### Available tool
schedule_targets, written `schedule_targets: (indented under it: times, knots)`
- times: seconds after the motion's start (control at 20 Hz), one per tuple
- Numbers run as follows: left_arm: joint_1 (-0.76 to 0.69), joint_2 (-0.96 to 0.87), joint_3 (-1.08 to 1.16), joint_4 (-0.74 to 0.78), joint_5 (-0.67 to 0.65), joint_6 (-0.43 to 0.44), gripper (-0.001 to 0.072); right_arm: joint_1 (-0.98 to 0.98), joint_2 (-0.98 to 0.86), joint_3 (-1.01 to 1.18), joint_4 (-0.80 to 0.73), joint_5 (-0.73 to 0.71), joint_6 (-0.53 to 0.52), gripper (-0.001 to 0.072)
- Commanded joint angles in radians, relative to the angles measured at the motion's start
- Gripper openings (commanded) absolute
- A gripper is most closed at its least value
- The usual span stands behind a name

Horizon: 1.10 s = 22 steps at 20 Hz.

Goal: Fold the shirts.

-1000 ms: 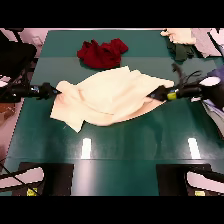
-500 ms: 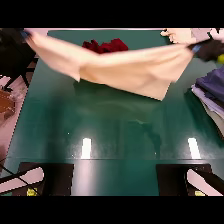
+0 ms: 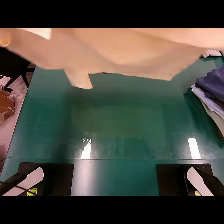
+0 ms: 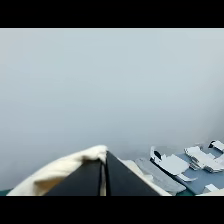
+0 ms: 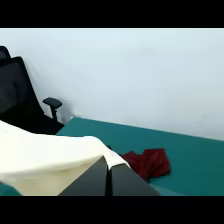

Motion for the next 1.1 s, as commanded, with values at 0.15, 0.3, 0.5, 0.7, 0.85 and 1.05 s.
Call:
schedule_targets:
  times: [0.15,0.3,0.5,0.7,0.85,1.05]
  knots:
    - [0.000,0.230,0.021,0.141,0.010,0.038,0.0024,-0.200,0.138,0.212,-0.121,0.050,0.132,0.0017]
    - [0.000,0.223,-0.026,0.139,-0.029,-0.026,0.0025,-0.254,0.114,0.082,-0.003,0.071,0.142,0.0017]
    - [0.000,0.219,-0.425,0.107,-0.081,-0.091,0.0025,-0.104,-0.019,-0.271,0.049,-0.002,0.050,0.0017]
    - [-0.044,0.216,-0.970,0.102,0.067,-0.057,0.0024,0.177,-0.328,-0.428,-0.119,-0.144,0.029,0.0017]
    - [-0.132,0.156,-1.287,0.101,0.377,0.053,0.0024,0.260,-0.619,-0.401,-0.155,-0.238,0.032,0.0017]
    - [-0.251,-0.056,-1.401,0.098,0.689,0.127,0.0025,0.300,-0.900,-0.259,-0.162,-0.247,0.087,0.0016]
